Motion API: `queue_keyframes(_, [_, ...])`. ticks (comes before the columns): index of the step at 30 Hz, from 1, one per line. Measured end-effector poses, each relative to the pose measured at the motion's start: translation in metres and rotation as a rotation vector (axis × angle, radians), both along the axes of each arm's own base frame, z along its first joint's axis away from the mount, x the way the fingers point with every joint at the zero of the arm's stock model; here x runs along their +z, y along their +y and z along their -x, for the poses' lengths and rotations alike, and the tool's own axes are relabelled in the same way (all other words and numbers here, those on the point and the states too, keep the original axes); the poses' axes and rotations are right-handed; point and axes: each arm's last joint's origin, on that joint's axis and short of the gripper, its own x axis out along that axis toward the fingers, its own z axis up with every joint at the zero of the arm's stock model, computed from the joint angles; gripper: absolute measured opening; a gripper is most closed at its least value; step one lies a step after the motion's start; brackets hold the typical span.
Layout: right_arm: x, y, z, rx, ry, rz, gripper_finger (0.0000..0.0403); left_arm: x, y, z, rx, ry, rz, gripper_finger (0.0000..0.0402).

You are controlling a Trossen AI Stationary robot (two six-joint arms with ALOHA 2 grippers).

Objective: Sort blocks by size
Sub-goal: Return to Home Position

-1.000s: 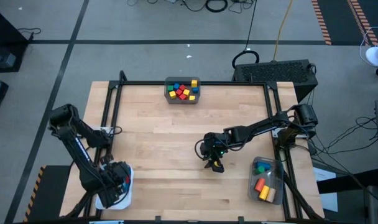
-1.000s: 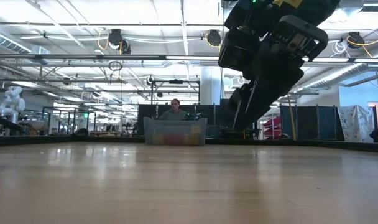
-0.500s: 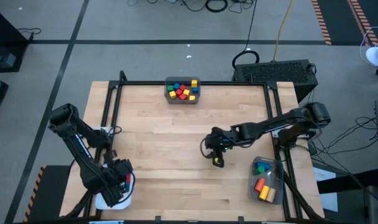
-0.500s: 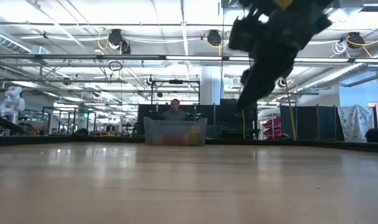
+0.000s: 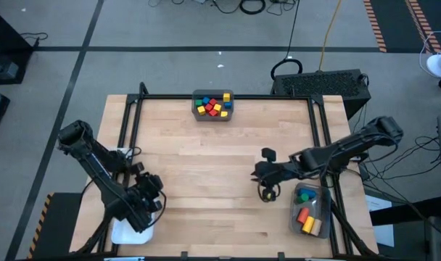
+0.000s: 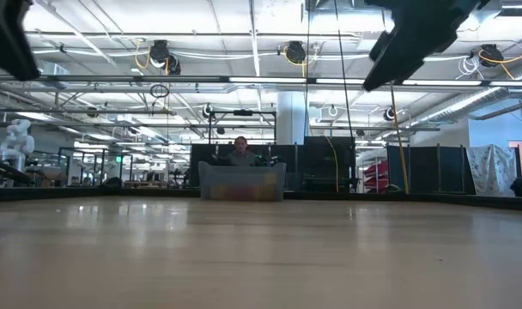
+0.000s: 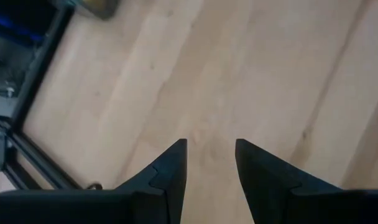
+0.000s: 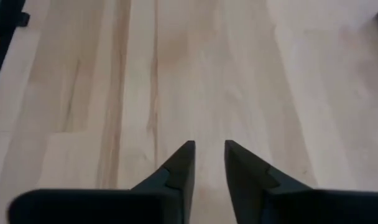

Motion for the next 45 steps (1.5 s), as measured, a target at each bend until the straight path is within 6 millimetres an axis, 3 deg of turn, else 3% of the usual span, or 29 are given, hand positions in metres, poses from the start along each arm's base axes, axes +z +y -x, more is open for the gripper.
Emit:
queue_keyframes(9, [0.01,0.016,0.015,0.117,-0.056,0.253,0.0004,0.003,0.016,-0.015,0.006,-0.072,-0.121,0.0138])
queue_keyframes(14, [0.007,0.011,0.021,0.067,-0.002,0.354,0.0006,0.003,0.027,-0.027,0.072,-0.149,-0.145,0.0138])
queue_keyframes(19, [0.005,0.004,0.029,-0.098,0.034,0.39,0.0002,0.003,0.036,-0.041,0.049,-0.151,-0.177,0.0138])
queue_keyframes(26, [0.013,0.005,0.034,-0.077,0.0,0.368,0.0006,0.003,0.054,-0.058,0.079,-0.142,-0.191,0.0138])
queue_keyframes(30, [0.025,0.002,0.04,-0.079,-0.058,0.324,0.0006,0.006,0.057,-0.064,0.046,-0.194,-0.253,0.0138])
queue_keyframes(34, [0.047,0.003,0.049,0.043,-0.177,0.23,0.0006,0.016,0.059,-0.064,0.019,-0.253,-0.254,0.0138])
queue_keyframes(39, [0.072,-0.001,0.067,0.107,-0.322,0.201,0.0002,0.036,0.061,-0.059,-0.047,-0.329,-0.227,0.0138])
queue_keyframes(45, [0.088,-0.01,0.088,0.094,-0.4,0.177,0.0002,0.062,0.065,-0.053,-0.129,-0.438,-0.208,0.0138])
